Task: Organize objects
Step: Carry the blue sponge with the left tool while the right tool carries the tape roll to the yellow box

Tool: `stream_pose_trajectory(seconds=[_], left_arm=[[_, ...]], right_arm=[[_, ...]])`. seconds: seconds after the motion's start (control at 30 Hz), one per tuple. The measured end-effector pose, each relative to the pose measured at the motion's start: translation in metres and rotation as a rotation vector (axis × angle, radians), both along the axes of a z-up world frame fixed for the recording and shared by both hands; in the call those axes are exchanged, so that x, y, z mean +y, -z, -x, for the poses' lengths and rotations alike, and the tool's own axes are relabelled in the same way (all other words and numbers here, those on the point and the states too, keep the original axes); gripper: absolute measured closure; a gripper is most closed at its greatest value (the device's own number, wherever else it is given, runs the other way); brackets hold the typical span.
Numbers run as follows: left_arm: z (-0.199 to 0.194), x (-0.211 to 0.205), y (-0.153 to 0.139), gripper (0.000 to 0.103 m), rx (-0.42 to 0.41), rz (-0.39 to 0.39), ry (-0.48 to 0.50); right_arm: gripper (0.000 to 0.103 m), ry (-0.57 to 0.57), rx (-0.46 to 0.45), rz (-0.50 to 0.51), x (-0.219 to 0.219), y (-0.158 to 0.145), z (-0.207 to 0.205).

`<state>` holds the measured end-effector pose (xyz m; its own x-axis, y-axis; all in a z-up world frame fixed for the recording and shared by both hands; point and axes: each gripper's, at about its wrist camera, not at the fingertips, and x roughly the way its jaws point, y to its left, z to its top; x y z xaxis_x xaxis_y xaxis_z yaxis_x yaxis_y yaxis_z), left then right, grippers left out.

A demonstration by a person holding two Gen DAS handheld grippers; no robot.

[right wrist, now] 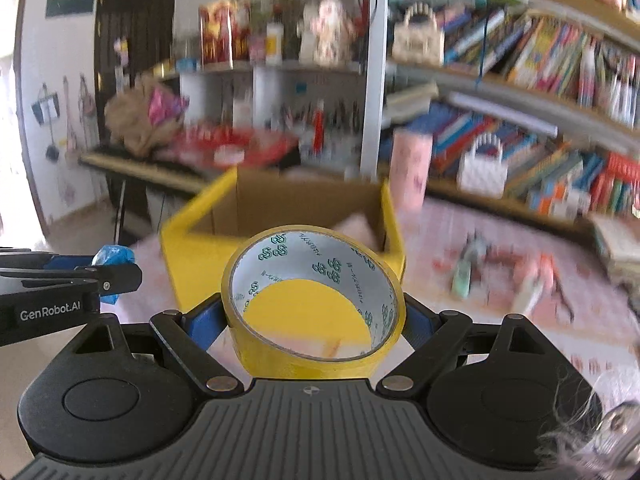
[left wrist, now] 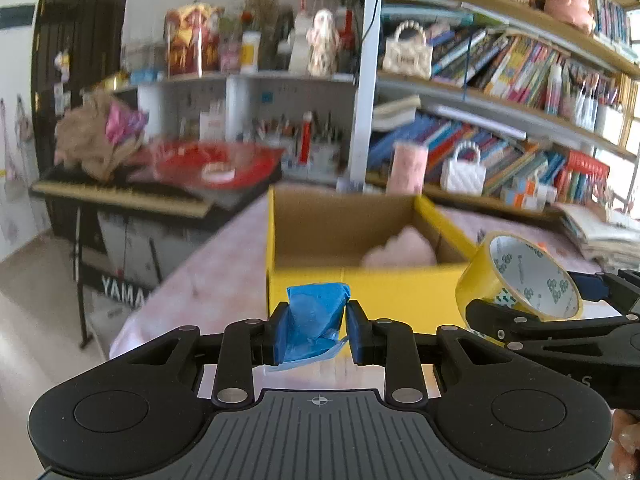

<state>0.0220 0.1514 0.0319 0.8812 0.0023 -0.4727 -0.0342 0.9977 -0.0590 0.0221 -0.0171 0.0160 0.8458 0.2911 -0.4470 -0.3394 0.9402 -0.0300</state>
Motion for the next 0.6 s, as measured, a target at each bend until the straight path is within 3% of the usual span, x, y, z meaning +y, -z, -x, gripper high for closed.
stream_pose_trajectory(seconds=[0.17,0.3,0.4,0.6], left_arm=[[-0.039,-0.005,-0.015,0.076,-0.046,-0.02,0.01],[-0.07,-0.012,-0.014,0.076,-0.045,-0.036,0.015],[-0.094,-0.018,-0.006,0.075,-0.013,-0.051,0.016],[-0.141,-0.031,0.024,0.075,0.097,-0.115,0.024]], right_arm=[[0.015,-0.002,-0.104,-0.031,-0.002,-0.023,-0.035],[0.015,-0.004,-0.112,-0.059,-0.006,-0.035,-0.075],[0.015,-0.023,-0.088,-0.077,-0.007,-0.039,-0.106],[0.015,-0.071,0.051,-0.11,0.008,-0.033,-0.171]])
